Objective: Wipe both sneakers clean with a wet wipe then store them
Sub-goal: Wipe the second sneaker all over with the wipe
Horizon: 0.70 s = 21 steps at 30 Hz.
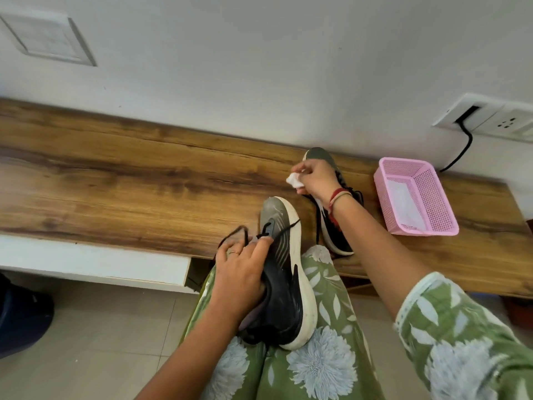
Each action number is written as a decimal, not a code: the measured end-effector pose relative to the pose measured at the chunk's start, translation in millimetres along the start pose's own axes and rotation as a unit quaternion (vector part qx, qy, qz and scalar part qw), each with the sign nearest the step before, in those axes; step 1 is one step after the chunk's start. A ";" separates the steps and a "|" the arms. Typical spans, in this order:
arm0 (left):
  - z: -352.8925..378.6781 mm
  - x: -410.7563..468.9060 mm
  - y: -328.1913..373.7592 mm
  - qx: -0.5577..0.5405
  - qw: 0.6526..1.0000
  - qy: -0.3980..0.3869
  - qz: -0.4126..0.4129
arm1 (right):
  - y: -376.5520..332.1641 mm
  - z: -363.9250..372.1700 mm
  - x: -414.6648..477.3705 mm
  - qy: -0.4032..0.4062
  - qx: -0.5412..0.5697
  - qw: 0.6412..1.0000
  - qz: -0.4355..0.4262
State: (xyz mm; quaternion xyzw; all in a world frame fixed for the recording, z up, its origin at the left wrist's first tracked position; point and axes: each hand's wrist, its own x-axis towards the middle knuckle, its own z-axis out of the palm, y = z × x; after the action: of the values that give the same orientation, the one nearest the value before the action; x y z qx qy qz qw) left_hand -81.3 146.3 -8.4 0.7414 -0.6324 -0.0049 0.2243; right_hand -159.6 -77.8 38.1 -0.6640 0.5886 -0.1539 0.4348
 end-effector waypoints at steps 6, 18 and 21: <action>-5.1 -0.4 5.7 0.083 0.995 0.059 -0.021 | 15.3 18.5 4.9 -0.089 -0.168 0.979 -0.072; 3.1 10.9 -0.4 -0.081 0.987 -0.124 0.069 | 14.3 24.7 -12.7 -0.074 -0.268 0.946 -0.165; 4.5 10.7 -0.7 -0.072 0.989 -0.117 0.049 | 18.0 20.1 -26.7 -0.039 -0.254 0.951 -0.172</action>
State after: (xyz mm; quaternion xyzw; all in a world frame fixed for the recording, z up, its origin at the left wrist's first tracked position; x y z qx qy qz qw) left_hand -79.8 134.9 -9.8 0.6861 -0.6876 -0.1260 0.2016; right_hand -163.8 -44.0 21.1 -0.8490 0.4676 -0.0457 0.2416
